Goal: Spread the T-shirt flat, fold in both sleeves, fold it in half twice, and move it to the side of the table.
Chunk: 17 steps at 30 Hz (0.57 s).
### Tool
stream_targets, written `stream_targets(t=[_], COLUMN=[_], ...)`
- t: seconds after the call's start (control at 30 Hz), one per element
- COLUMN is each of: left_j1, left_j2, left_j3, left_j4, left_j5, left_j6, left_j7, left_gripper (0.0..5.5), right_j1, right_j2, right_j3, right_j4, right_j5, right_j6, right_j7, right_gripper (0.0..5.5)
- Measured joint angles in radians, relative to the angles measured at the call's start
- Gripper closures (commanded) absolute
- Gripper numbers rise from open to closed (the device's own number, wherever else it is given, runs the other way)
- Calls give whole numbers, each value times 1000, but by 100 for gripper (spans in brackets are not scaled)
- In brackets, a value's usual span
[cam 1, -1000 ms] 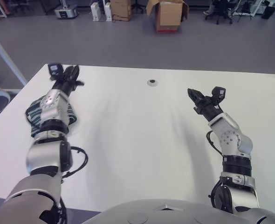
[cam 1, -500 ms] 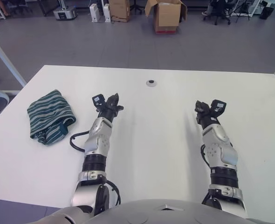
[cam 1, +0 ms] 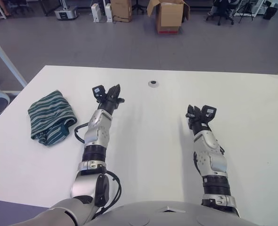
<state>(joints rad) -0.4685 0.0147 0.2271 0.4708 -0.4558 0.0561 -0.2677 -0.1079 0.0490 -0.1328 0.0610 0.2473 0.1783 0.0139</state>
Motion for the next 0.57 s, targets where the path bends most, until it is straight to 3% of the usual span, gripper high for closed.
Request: stream_targets(t=[0.2, 0.57], left_j1=[-7, -34], left_j2=[-52, -26], left_j3=[-39, -64], left_j4=[3, 81], left_j5=[39, 115], left_j6=[-78, -127], left_j7=[-9, -16], left_gripper=[431, 431], right_j1=[2, -11], right_j2=[-30, -59], right_j3=[-25, -61], right_j4=[9, 12], right_j5=[-8, -16], right_j6=[-15, -36], right_j7=[7, -4], right_gripper=[423, 423])
